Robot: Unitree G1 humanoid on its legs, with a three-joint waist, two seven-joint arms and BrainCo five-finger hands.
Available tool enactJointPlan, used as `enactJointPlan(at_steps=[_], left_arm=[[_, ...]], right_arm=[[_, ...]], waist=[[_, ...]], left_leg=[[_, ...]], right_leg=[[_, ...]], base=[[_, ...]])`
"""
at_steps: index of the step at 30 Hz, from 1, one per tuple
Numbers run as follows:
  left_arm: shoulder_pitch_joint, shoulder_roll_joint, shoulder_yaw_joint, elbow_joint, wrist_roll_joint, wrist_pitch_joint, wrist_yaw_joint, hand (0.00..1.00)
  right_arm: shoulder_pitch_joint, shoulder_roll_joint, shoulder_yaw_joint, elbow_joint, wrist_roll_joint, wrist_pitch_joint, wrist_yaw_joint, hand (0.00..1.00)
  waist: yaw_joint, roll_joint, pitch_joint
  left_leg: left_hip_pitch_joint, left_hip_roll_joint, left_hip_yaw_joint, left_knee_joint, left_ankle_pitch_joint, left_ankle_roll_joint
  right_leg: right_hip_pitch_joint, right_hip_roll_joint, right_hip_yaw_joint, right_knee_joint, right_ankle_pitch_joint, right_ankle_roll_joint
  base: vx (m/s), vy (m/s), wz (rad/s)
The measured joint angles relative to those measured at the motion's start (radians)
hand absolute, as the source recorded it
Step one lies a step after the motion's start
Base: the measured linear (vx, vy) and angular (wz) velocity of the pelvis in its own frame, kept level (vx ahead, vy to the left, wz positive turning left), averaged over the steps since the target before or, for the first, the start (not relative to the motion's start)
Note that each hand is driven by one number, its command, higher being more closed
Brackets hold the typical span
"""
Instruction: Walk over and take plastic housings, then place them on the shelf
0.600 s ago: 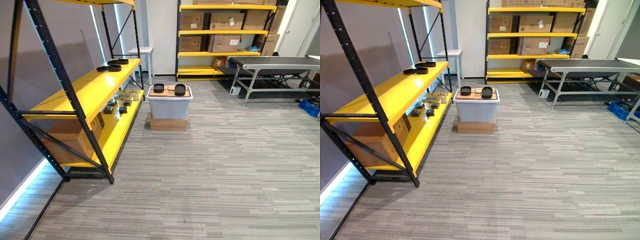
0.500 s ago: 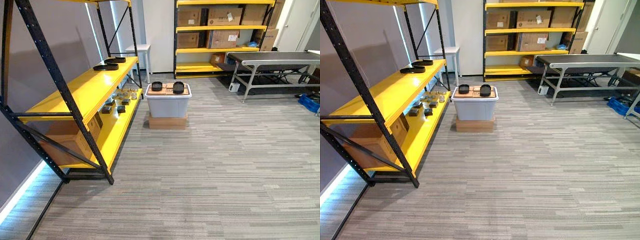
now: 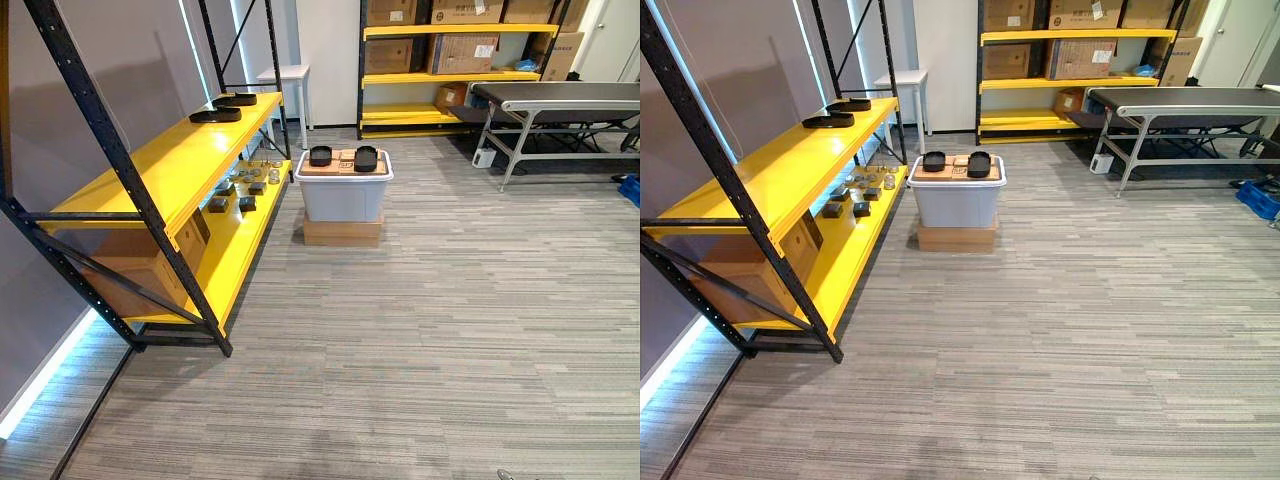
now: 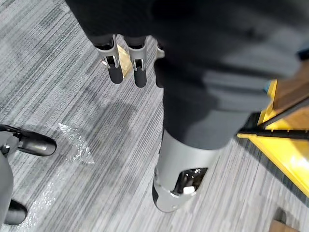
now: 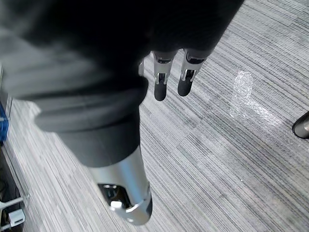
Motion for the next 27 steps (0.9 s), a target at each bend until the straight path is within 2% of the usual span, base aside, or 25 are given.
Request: enactJointPlan(at_steps=[8, 12, 19, 23, 24, 25, 26, 27], left_arm=[[0.019, -0.024, -0.002, -0.015, 0.012, -0.005, 0.004, 0.00], [0.029, -0.011, -0.001, -0.014, 0.043, -0.005, 0.002, 0.00], [0.029, 0.007, 0.011, -0.011, 0.058, -0.005, 0.002, 0.00], [0.014, -0.006, 0.014, -0.012, 0.048, -0.005, 0.003, 0.00], [0.008, -0.015, -0.004, -0.012, 0.039, -0.006, 0.003, 0.00], [0.004, -0.019, -0.014, -0.015, 0.038, -0.006, 0.002, 0.00], [-0.002, -0.022, -0.035, -0.015, 0.034, -0.005, 0.003, 0.00], [-0.013, -0.027, -0.061, -0.016, 0.029, -0.005, 0.002, 0.00]], right_arm=[[0.010, 0.003, 0.040, 0.001, -0.024, 0.000, -0.015, 0.00], [0.010, 0.002, 0.038, 0.009, -0.061, 0.001, -0.009, 0.00], [-0.006, 0.002, 0.038, 0.038, -0.062, 0.001, -0.008, 0.00], [-0.043, 0.005, 0.038, 0.048, -0.059, 0.002, -0.011, 0.00], [-0.053, 0.005, 0.038, 0.047, -0.057, 0.002, -0.011, 0.00], [-0.057, 0.006, 0.038, 0.046, -0.057, 0.002, -0.011, 0.00], [-0.059, 0.012, 0.038, 0.043, -0.057, 0.002, -0.011, 0.00], [-0.058, 0.022, 0.042, 0.039, -0.057, 0.003, -0.010, 0.00]], waist=[[-0.003, -0.001, -0.002], [-0.003, -0.002, -0.003], [0.000, -0.005, -0.002], [0.002, -0.009, 0.020], [0.005, 0.000, 0.030], [0.007, -0.003, 0.043], [0.009, -0.005, 0.058], [0.011, -0.010, 0.074]], left_leg=[[0.014, 0.001, 0.008, -0.012, 0.005, 0.007], [0.024, 0.001, 0.009, -0.018, 0.005, 0.007], [0.015, 0.001, 0.019, -0.026, 0.005, 0.008], [-0.060, -0.001, 0.022, 0.079, -0.041, 0.040], [-0.073, 0.001, 0.023, 0.120, -0.070, 0.052], [-0.071, 0.001, 0.022, 0.136, -0.086, 0.060], [-0.066, -0.006, 0.023, 0.154, -0.111, 0.068], [-0.061, -0.020, 0.023, 0.164, -0.132, 0.077]], right_leg=[[0.010, 0.002, 0.001, -0.009, 0.004, -0.006], [0.021, 0.003, 0.001, -0.017, 0.004, -0.006], [0.009, 0.004, 0.009, -0.024, 0.006, -0.009], [-0.034, -0.001, 0.024, 0.001, 0.006, -0.005], [-0.053, -0.004, 0.024, 0.055, -0.029, 0.016], [-0.074, -0.009, 0.024, 0.117, -0.064, 0.022], [-0.114, -0.027, 0.023, 0.237, -0.127, 0.045], [-0.203, -0.061, -0.010, 0.432, -0.178, 0.053]], base=[[-0.01, -0.002, -0.01], [0.00, 0.000, 0.00], [0.00, -0.002, -0.04], [-0.01, 0.013, -0.07], [-0.02, 0.040, -0.07], [-0.03, 0.077, -0.02], [-0.05, 0.098, -0.01], [-0.06, 0.110, 0.00]])
